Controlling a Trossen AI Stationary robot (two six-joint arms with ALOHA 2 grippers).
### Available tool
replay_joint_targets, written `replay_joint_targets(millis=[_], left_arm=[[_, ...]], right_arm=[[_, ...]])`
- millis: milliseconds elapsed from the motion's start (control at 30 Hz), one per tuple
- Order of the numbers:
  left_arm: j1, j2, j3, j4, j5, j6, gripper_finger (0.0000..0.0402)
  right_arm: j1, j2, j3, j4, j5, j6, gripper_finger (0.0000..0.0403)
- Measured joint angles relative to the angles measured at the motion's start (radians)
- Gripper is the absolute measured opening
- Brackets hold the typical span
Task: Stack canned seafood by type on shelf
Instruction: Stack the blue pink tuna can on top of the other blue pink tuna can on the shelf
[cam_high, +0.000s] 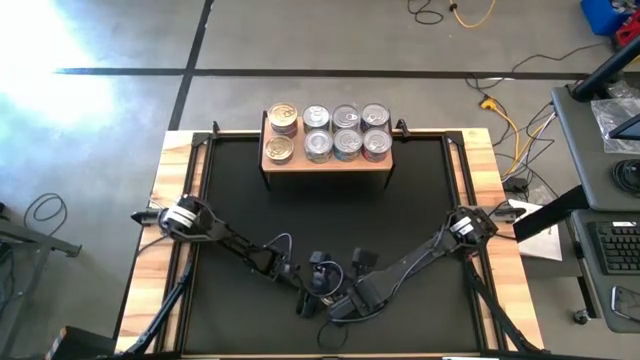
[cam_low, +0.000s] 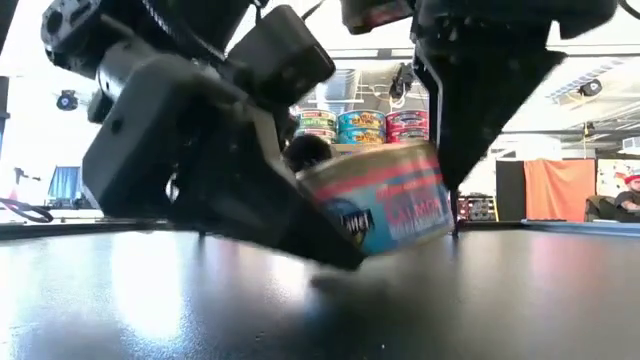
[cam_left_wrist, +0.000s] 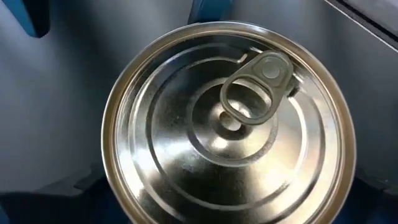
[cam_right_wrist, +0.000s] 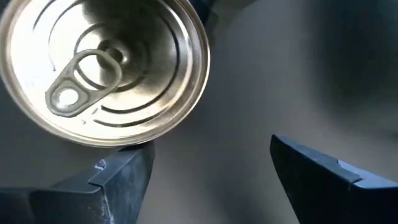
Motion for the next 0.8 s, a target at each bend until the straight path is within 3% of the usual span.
replay_joint_targets(millis=[133, 333, 500, 667, 733, 800], left_arm=[[0.006, -0.082, -0.014, -0.054, -0.046, 0.012, 0.0357], [0.034, -0.288, -0.059, -0.316, -0.059, -0.06, 0.0357], [0.056, -0.513, -0.057, -0.591, -0.18, -0.098, 0.0356], [0.15, -0.745, -0.041, -0.876, -0.2, -0.182, 0.0356], [0.192, -0.822, -0.012, -0.988, -0.175, -0.184, 0.0356], [0.248, -0.877, 0.031, -1.107, -0.092, -0.184, 0.0356]], right_arm=[[0.001, -0.012, 0.071, -0.135, 0.025, 0.061, 0.0322], [-0.004, -0.066, 0.185, -0.257, 0.098, -0.109, 0.0312], [-0.024, -0.17, 0.209, -0.251, 0.3, -0.27, 0.0309], [-0.098, -0.291, 0.201, -0.118, 0.407, -0.538, 0.0308], [-0.14, -0.329, 0.196, -0.005, 0.38, -0.628, 0.0308], [-0.189, -0.357, 0.194, 0.116, 0.281, -0.695, 0.0308]])
